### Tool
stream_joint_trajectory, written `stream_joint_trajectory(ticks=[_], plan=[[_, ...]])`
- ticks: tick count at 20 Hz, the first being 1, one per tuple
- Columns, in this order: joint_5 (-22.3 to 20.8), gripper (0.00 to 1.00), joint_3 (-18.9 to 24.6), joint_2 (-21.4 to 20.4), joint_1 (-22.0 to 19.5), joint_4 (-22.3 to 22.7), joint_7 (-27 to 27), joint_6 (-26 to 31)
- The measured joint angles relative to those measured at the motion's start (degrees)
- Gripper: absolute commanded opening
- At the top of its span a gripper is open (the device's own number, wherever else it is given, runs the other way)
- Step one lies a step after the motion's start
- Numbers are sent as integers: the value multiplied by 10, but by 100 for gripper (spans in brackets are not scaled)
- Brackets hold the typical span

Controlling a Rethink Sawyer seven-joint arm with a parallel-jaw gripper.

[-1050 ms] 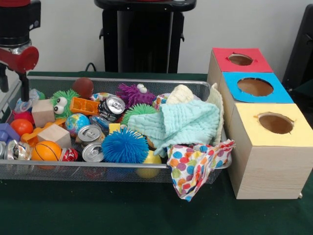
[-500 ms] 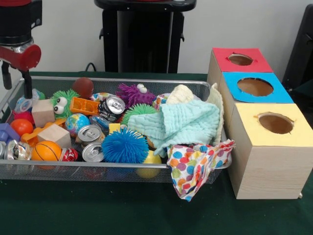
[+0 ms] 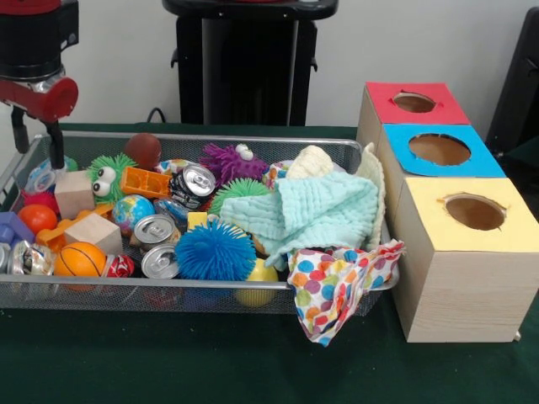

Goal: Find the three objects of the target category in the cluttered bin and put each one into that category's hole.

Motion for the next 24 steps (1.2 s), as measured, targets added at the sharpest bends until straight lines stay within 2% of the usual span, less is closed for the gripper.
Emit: stream_joint_trajectory(ticks=[7, 18, 24], plan=[[0, 100, 3, 11, -1, 3, 0, 0], [0, 100, 29, 17, -1, 37, 0, 73], [0, 100, 36, 17, -1, 51, 0, 72]])
